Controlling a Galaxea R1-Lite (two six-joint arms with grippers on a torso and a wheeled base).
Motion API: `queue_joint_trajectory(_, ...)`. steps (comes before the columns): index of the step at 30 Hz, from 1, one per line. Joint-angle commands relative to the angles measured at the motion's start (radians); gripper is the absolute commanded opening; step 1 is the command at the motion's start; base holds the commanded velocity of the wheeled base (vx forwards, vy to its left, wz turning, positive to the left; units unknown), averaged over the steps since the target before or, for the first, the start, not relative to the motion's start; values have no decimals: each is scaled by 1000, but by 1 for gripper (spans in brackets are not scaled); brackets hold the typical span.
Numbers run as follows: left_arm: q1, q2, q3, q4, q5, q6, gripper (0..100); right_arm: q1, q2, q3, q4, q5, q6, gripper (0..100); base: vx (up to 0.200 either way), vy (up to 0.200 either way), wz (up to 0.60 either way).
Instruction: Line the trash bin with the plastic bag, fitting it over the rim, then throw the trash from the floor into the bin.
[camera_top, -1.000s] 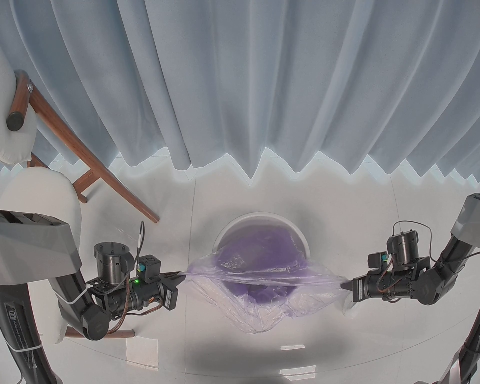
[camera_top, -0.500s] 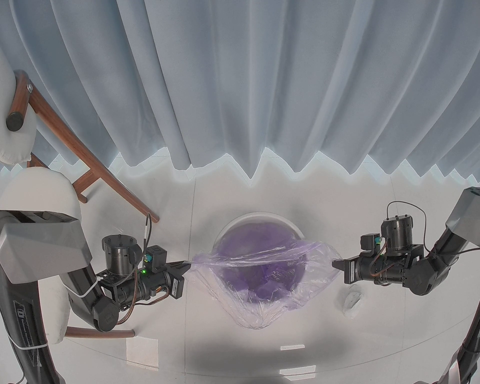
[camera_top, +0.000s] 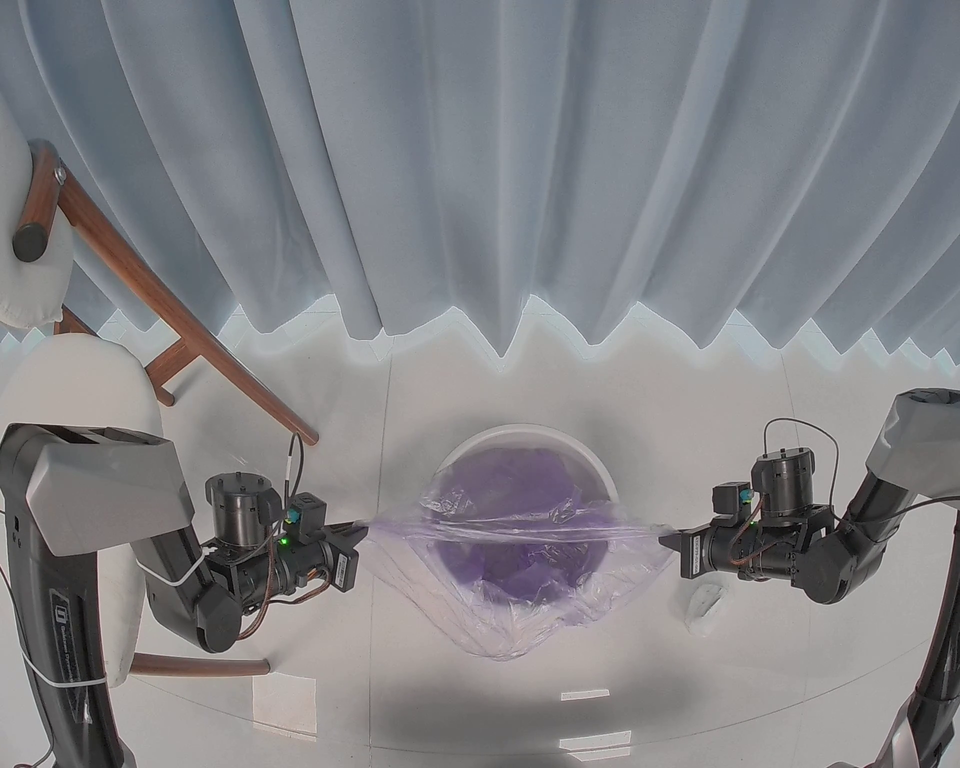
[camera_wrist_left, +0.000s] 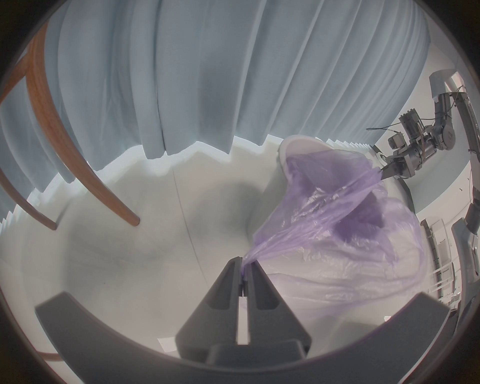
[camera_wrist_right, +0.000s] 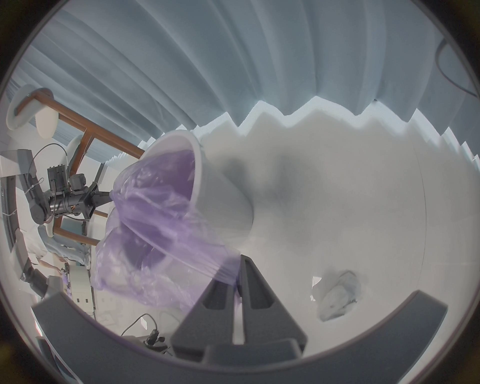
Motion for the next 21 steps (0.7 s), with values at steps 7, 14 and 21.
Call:
queue_joint_trajectory(7,2,65,-252,-2,-5,-9,0,-20,76,-115,-118,0,-1,0,0,0,0)
queue_joint_trajectory(14,-1,90,-365,1,-5,-97,0,-21,115,-231,-172,0,22,0,0,0,0)
queue_joint_trajectory(21,-17,88,-390,5,-5,-181,0,-20,139,-287,-201,0,59,0,0,0,0)
